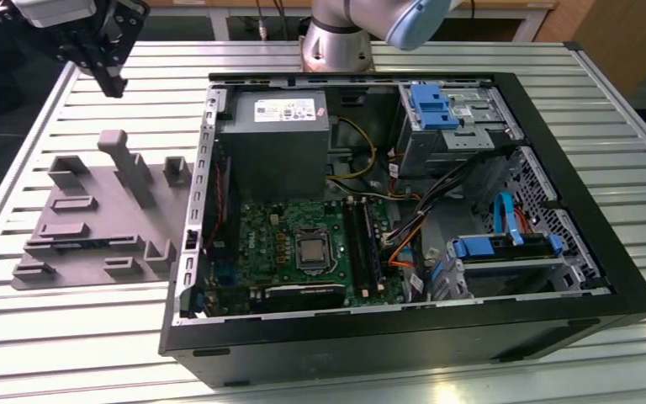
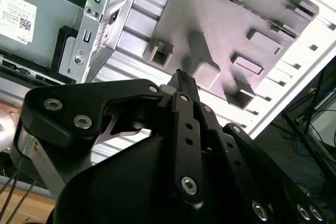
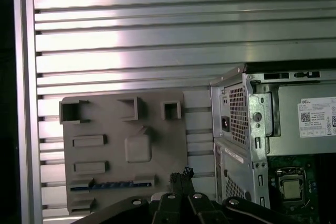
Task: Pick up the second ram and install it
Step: 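Reach for the second ram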
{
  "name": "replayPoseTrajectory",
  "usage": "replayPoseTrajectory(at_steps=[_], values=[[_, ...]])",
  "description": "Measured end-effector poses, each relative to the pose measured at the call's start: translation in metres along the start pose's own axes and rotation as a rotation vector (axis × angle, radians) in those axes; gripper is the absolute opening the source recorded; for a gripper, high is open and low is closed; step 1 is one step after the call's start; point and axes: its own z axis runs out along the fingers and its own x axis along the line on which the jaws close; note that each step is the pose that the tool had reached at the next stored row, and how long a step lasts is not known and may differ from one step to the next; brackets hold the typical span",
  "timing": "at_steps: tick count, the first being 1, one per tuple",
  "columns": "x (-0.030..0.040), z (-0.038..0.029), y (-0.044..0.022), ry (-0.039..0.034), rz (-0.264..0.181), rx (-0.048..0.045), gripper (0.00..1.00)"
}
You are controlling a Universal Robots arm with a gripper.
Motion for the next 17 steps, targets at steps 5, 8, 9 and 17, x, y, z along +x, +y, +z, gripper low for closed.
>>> replayPoseTrajectory(at_steps=[5,8,9,17], values=[[0.0063,-0.0002,-0.0005,0.0000,0.000,0.0000,0.11],[0.0113,-0.0003,-0.0009,0.0000,0.000,0.0000,0.11],[0.0131,-0.0003,-0.0010,0.0000,0.000,0.0000,0.11],[0.0188,-0.0005,-0.0018,0.0003,0.000,0.0001,0.11]])
